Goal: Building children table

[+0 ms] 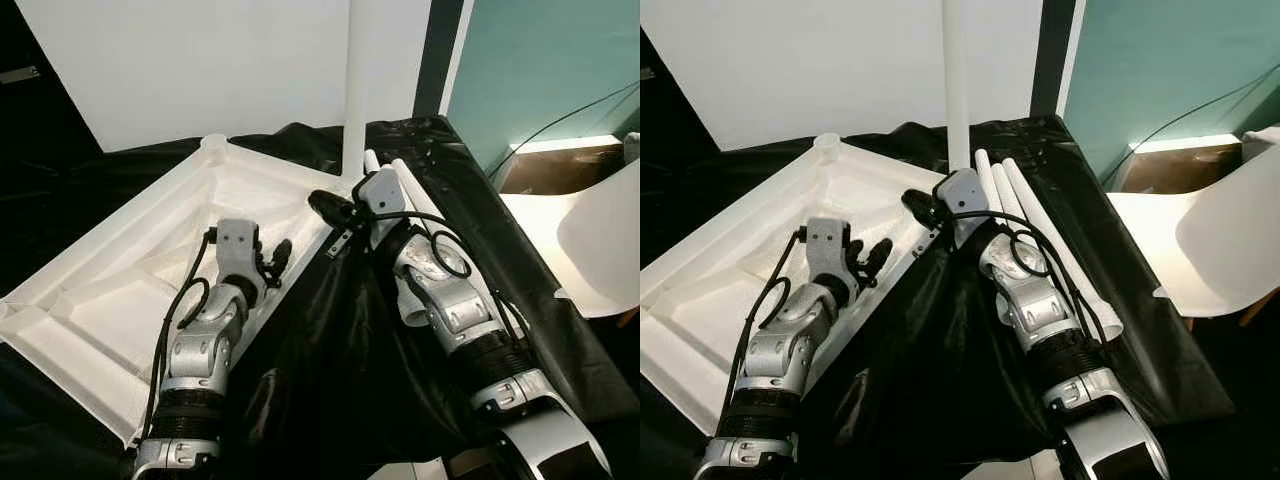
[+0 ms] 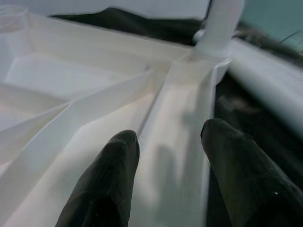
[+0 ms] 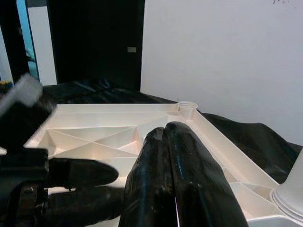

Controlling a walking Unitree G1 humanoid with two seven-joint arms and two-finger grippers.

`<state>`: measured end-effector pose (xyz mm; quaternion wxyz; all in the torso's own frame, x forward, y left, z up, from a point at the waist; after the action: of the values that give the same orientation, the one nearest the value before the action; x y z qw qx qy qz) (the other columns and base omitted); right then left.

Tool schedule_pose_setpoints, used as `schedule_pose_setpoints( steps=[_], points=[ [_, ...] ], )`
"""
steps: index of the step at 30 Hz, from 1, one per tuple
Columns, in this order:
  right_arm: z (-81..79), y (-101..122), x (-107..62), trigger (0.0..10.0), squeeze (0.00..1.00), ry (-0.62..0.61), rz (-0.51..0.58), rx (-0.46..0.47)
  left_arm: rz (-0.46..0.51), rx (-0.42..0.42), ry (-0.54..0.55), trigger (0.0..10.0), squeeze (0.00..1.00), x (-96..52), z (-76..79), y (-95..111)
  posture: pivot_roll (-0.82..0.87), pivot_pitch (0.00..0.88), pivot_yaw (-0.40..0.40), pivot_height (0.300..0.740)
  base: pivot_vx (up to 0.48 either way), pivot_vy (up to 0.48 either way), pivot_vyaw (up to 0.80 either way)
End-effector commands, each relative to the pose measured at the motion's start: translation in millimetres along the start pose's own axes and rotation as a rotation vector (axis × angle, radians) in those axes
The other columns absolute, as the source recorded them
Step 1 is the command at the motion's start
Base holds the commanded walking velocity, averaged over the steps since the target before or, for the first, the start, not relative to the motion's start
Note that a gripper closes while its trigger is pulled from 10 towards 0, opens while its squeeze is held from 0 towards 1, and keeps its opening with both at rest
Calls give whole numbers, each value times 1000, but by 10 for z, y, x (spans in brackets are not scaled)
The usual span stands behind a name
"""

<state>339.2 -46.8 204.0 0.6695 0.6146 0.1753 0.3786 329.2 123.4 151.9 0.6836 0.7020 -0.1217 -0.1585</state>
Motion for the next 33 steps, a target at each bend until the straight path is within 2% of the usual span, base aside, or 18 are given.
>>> schedule_pose_setpoints(
  steps=[1, 4, 5, 6, 7, 8, 10, 11, 12, 18, 21, 24, 25, 26, 27, 28, 30, 33],
  points=[
    [-3, -9, 10, 10000, 0, 2, -8, -2, 86, -5, -340, 10000, 0, -92, 135, 97, 34, 0, 41, 740, 0, 0, 0],
    [-6, -12, 7, 10000, 0, -1, -8, -1, 101, 14, -324, 10000, 0, -130, 30, 153, 33, 0, 43, 740, 0, 0, 0],
    [-5, -14, 3, 10000, 0, -3, -8, 0, 53, 72, -254, 10000, 0, -122, -94, 107, 33, 0, 44, 740, 0, 0, 0],
    [-5, -14, 3, 10000, 0, -3, -8, 0, 53, 72, -254, 10000, 0, -122, -94, 107, 33, 0, 44, 740, 0, 0, 0],
    [-5, -17, -4, 10000, 0, -5, -9, 1, -26, 146, -153, 10000, 0, -122, -256, 28, 32, 0, 45, 740, 0, 0, 0],
    [-5, -17, -4, 10000, 0, -5, -9, 1, -26, 146, -153, 10000, 0, -122, -256, 28, 32, 0, 45, 740, 0, 0, 0],
    [-9, -24, -14, 10000, 0, -6, -10, 2, -172, 287, 72, 10000, 0, -185, -650, -99, 35, 0, 45, 740, 0, 0, 0],
    [-9, -24, -14, 10000, 0, -6, -10, 2, -172, 287, 72, 10000, 0, -185, -650, -99, 35, 0, 45, 740, 0, 0, 0],
    [-10, -26, -17, 10000, 0, -6, -10, 2, -213, 346, 139, 10000, 0, -236, -768, -120, 35, 0, 45, 740, 0, 0, 0],
    [-22, -43, -30, 10000, 0, -4, -16, 6, -256, 326, 343, 10000, 0, -499, -1107, -113, 47, 0, 39, 740, 0, 0, 0],
    [-24, -50, -30, 10000, 0, -2, -19, 7, -266, 305, 387, 10000, 0, -590, -1188, -115, 50, 0, 36, 740, 0, 0, 0],
    [-21, -48, -23, 10000, 0, 0, -19, 7, -282, 268, 347, 10000, 82, -653, -1186, -138, 53, 0, 33, 740, 0, 0, 0],
    [-15, -47, -17, 10000, 0, 2, -20, 6, -311, 233, 142, 10000, 71, -680, -974, -214, 53, 0, 33, 740, 0, 0, 0],
    [-15, -47, -17, 10000, 0, 2, -20, 6, -311, 233, 142, 10000, 71, -680, -974, -214, 53, 0, 33, 740, 0, 0, 0],
    [-11, -48, -15, 10000, 0, 3, -21, 5, -334, 235, 23, 10000, 71, -700, -843, -269, 53, 0, 33, 740, 0, 0, 0],
    [-11, -48, -15, 10000, 0, 3, -21, 5, -334, 235, 23, 10000, 71, -700, -843, -269, 53, 0, 33, 740, 0, 0, 0],
    [-10, -46, -10, 10000, 0, 5, -21, 4, -415, 286, -139, 10000, 114, -733, -662, -430, 58, 0, 29, 740, 0, 0, 0],
    [-11, -43, -6, 10000, 0, 6, -20, 3, -457, 305, -188, 10000, 110, -737, -608, -500, 57, 0, 29, 740, 0, 0, 0]
  ],
)
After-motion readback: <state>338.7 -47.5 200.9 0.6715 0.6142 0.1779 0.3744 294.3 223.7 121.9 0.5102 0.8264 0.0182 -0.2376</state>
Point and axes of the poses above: a point about 5 cm out from each wrist's last joint towards the gripper, its own x axis pointing out of the wrist towards the gripper, its own y axis along the axis of the wrist's last joint, z = x × y, the point moved 1 cm from there along x, pointing out of the wrist towards the gripper, and after that the axes turned 10 degrees about x, right-handed, at the moved point
